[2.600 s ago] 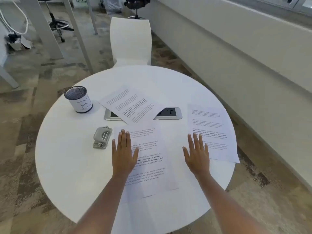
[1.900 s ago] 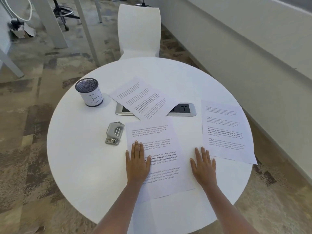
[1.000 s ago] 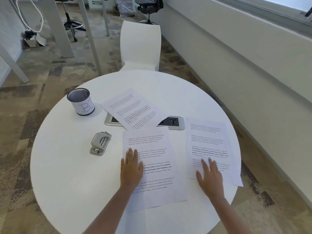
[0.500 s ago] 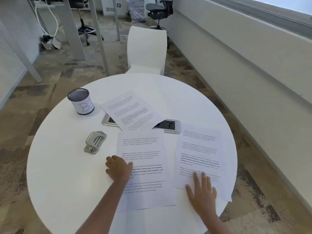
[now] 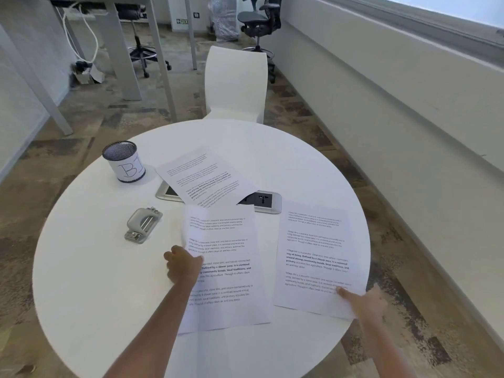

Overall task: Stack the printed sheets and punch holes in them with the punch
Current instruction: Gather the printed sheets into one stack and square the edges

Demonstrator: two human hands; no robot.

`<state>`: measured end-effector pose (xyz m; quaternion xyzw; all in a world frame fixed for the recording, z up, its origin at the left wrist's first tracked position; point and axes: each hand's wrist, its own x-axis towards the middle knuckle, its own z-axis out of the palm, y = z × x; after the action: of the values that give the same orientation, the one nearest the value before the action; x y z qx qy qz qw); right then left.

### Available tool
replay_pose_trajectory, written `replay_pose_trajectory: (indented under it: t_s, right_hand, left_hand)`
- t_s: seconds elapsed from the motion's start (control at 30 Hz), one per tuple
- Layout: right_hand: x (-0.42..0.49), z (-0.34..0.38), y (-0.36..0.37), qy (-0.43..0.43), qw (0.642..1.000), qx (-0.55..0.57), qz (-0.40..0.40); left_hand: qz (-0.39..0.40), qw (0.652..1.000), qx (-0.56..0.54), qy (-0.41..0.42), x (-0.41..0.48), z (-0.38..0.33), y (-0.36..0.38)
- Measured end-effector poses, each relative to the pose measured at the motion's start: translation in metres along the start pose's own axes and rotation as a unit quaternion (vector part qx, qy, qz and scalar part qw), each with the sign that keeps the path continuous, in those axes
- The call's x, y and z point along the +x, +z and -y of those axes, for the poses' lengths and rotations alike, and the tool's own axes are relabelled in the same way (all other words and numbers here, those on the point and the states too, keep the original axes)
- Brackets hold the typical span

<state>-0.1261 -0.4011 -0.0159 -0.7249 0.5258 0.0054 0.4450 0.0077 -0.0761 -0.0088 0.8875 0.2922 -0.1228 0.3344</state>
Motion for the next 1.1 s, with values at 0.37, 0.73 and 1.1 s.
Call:
replay_pose_trajectory:
  t_s: [0.37,0.73,1.1]
  right_hand:
    - [0.019,0.007,-0.036,-0.066,0.989,0.123,-0.056]
    - [-0.012,0.034,0.023,-0.067,0.971,0.187,0.133]
    - [-0.044,0.008,0.064,-0.142,0.969,-0.002,0.201]
  left_hand:
    - [0.055,0.989,-0.11,0.077,0.0,0.004,0.01]
    - [0.058,0.984,-0.162,0.051,-0.002,-0.004,0.02]
    - [0.107,0.959,-0.261,0.027,-0.01,-0.005,0.027]
